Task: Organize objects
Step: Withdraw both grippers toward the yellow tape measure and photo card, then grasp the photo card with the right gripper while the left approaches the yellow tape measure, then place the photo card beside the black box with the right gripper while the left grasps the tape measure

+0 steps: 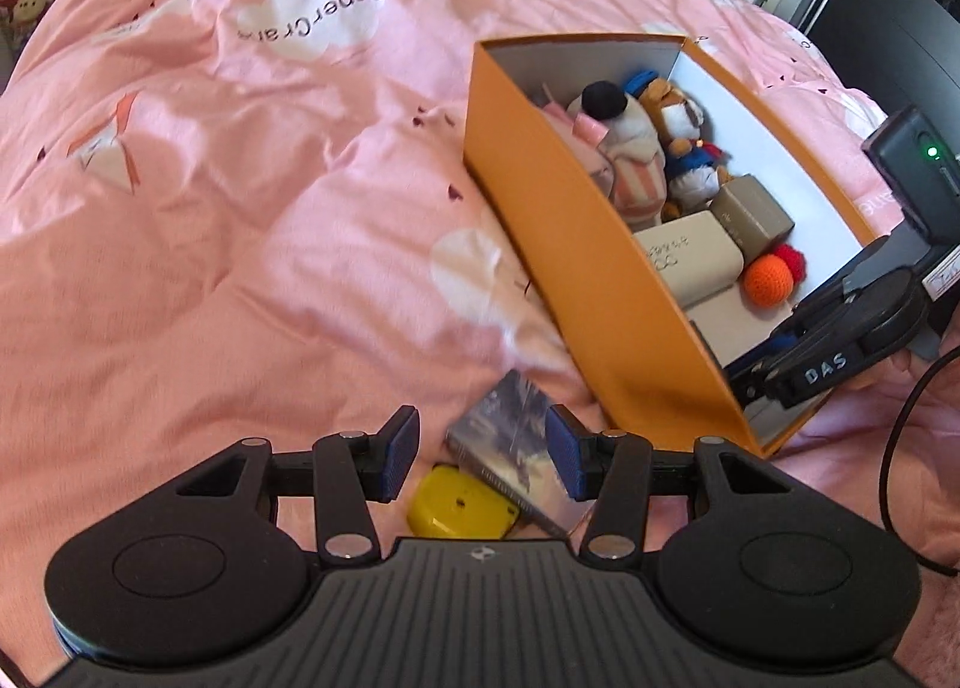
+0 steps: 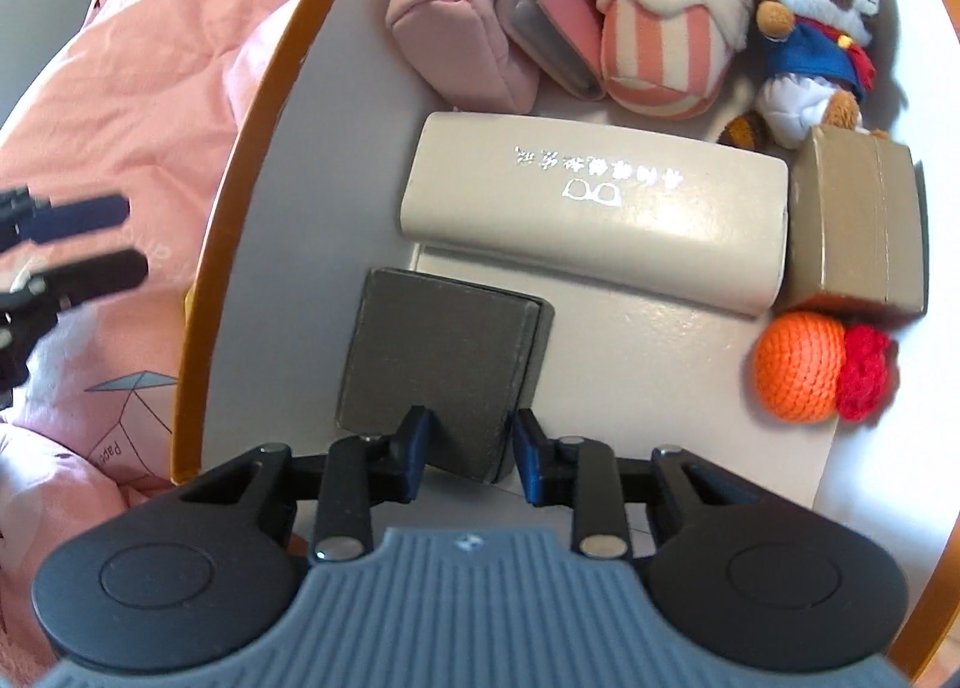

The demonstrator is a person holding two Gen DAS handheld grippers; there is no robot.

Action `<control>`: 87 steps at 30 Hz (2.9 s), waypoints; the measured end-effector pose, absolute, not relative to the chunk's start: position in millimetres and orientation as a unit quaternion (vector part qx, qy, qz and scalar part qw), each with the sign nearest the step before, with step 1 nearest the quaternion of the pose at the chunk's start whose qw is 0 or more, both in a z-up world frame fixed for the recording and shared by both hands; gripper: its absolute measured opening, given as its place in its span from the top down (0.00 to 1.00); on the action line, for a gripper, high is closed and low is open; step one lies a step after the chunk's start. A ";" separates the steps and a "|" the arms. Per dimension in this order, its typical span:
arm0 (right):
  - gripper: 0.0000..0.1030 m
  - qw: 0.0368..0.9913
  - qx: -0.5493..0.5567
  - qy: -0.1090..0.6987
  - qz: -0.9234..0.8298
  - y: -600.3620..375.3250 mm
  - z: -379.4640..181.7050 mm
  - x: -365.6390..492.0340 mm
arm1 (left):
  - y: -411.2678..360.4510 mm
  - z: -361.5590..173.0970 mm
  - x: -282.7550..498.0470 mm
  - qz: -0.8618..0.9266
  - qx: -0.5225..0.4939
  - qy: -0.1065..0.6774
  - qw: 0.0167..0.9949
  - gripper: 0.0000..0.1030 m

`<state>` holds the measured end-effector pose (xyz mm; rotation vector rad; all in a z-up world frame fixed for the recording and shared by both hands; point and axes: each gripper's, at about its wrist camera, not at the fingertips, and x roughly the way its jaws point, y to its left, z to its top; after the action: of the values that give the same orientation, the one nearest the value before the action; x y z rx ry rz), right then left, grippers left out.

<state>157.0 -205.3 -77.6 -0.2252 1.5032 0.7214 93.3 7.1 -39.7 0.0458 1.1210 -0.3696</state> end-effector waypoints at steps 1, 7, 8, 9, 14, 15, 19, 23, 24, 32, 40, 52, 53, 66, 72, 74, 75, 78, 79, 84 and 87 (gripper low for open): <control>0.68 0.675 -0.101 0.658 0.319 -212.4 -86.8 158.9 | 9.1 -40.9 91.5 -0.171 0.019 0.531 0.830 0.44; 0.68 0.749 -0.140 0.546 0.349 -209.1 -50.7 154.2 | 12.8 -39.1 78.3 -0.158 0.035 0.518 0.840 0.44; 0.68 0.757 -0.143 0.525 0.362 -204.8 -40.3 149.1 | 13.1 -38.1 76.4 -0.157 0.040 0.516 0.841 0.44; 0.68 0.764 -0.150 0.504 0.375 -198.8 -31.3 143.2 | 14.0 -37.3 75.3 -0.159 0.042 0.515 0.841 0.43; 0.68 0.760 -0.213 0.433 0.435 -139.9 -13.6 124.6 | 24.3 -36.5 69.7 -0.159 0.044 0.515 0.841 0.37; 0.68 0.752 -0.223 0.430 0.447 -136.9 -6.9 131.8 | 27.0 -37.7 68.1 -0.160 0.045 0.518 0.839 0.37; 0.68 0.719 -0.268 0.437 0.470 -104.7 -9.3 108.2 | 39.3 -47.6 65.0 -0.143 0.042 0.536 0.831 0.37; 0.59 0.673 -0.313 0.475 0.473 -66.4 -47.5 98.6 | 48.7 -59.9 67.2 -0.126 0.045 0.553 0.822 0.42; 0.58 0.668 -0.322 0.480 0.467 -59.8 -55.4 99.4 | 48.8 -62.6 66.9 -0.124 0.052 0.553 0.822 0.42; 0.44 0.631 -0.405 0.514 0.416 -32.8 -88.9 98.5 | 56.5 -70.0 66.7 -0.138 0.057 0.552 0.821 0.41; 0.39 0.599 -0.396 0.592 0.367 -22.0 -117.5 127.5 | 61.1 -76.7 69.5 -0.145 0.050 0.554 0.819 0.41; 0.38 0.585 -0.375 0.632 0.342 -23.9 -137.2 144.6 | 63.2 -78.0 69.5 -0.149 0.049 0.554 0.817 0.41; 0.38 0.587 -0.374 0.629 0.345 -25.9 -136.1 144.1 | 63.0 -78.0 69.4 -0.153 0.049 0.553 0.817 0.41; 0.39 0.669 -0.312 0.531 0.416 -70.2 -47.3 128.6 | 28.3 -67.3 69.4 -0.280 0.128 0.537 0.785 0.30; 0.39 0.723 -0.246 0.482 0.429 -98.4 19.9 129.5 | 2.8 -90.0 85.3 -0.313 0.167 0.561 0.748 0.30; 0.39 0.737 -0.233 0.475 0.419 -116.5 37.1 133.4 | -1.8 -98.1 90.6 -0.316 0.177 0.570 0.737 0.30; 0.39 0.743 -0.228 0.476 0.412 -125.6 43.3 136.9 | -3.5 -101.6 92.7 -0.318 0.181 0.574 0.733 0.30; 0.39 0.759 -0.209 0.488 0.376 -155.0 53.5 151.7 | -6.2 -110.9 99.3 -0.316 0.185 0.586 0.722 0.30; 0.39 0.764 -0.207 0.492 0.361 -165.4 56.0 157.0 | -7.6 -113.7 101.0 -0.317 0.188 0.589 0.719 0.30; 0.39 0.763 -0.204 0.537 0.296 -203.3 23.3 184.8 | -13.0 -129.4 106.1 -0.308 0.191 0.609 0.706 0.40; 0.39 0.747 -0.201 0.568 0.281 -213.8 -2.2 190.1 | -15.4 -131.0 101.9 -0.300 0.198 0.603 0.712 0.41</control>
<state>190.1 -213.8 -2.2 -0.4399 1.2422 0.6148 101.9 -15.4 -131.0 0.4381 1.3376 -0.6647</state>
